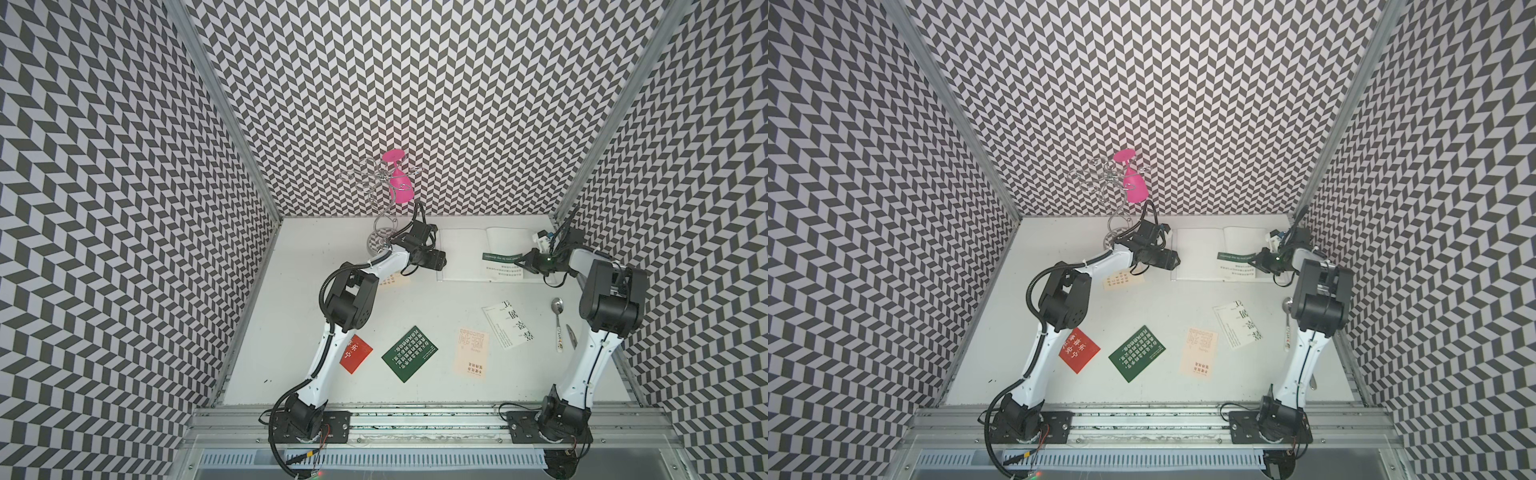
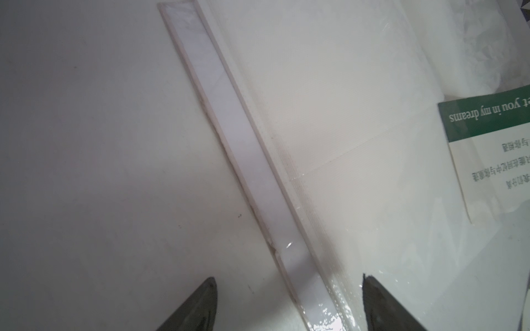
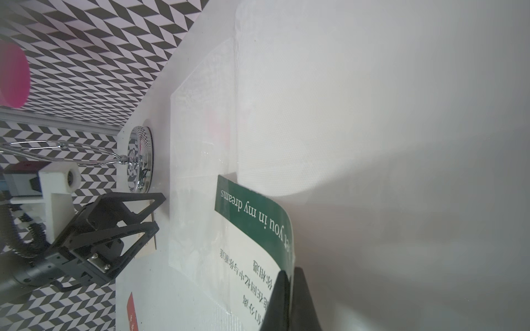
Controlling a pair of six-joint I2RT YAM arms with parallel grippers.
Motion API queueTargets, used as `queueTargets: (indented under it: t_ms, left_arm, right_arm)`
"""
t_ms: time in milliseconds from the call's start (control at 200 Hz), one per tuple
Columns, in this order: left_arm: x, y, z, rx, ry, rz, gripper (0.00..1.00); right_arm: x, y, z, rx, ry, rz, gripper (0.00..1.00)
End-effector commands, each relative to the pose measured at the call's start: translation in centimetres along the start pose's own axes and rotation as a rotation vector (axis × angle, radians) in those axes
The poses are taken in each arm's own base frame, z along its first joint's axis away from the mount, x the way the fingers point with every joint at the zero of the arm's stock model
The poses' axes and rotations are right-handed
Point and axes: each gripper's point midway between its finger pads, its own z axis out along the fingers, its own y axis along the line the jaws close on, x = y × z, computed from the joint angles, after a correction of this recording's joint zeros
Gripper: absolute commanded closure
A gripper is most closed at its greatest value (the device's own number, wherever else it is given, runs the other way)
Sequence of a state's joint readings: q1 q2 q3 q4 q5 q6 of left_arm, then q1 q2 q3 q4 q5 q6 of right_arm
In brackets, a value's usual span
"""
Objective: Place the photos into the photo albums
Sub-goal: Insert the photo into the photo album.
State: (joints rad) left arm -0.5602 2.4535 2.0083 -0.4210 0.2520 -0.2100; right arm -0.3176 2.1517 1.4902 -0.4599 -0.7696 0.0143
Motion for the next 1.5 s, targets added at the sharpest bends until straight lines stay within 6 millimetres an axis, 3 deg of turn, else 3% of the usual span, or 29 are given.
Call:
queueTargets:
  t_ms: [0, 456, 601, 806, 1132, 1267, 1497]
  left_arm:
    - [0.3, 0.4, 0.3, -0.005, 0.012, -0.001, 0.2]
    - [0.4, 0.5, 0.1, -0.01, 0.01, -0.005, 0.2]
    - [0.2, 0.4, 0.0, -0.011, 0.003, -0.004, 0.2]
    - [0.4, 0.1, 0.1, 0.011, 0.007, -0.02, 0.21]
    - [0.3, -1.0, -0.3, 0.066, 0.001, -0.053, 0.21]
    - [0.9, -1.1, -0.2, 0.077, 0.017, -0.065, 0.21]
    - [1.6, -1.0, -0.4, 0.079, 0.021, -0.081, 0.21]
  right_arm:
    - [0.6, -0.5, 0.7, -0.016, 0.033, -0.021, 1.0]
    - [0.2, 0.7, 2.5, -0.008, 0.103, -0.072, 1.0]
    - [0.1, 2.1, 2.6, -0.023, 0.109, -0.115, 1.0]
    - [1.2, 2.6, 4.6, -0.036, 0.165, -0.121, 1.0]
    - [2.6, 5.1, 6.9, -0.083, 0.179, -0.119, 0.97]
    - [3.6, 5.7, 7.9, -0.099, 0.201, -0.116, 0.9]
    - [3.4, 6.5, 7.6, -0.095, 0.177, -0.101, 0.65]
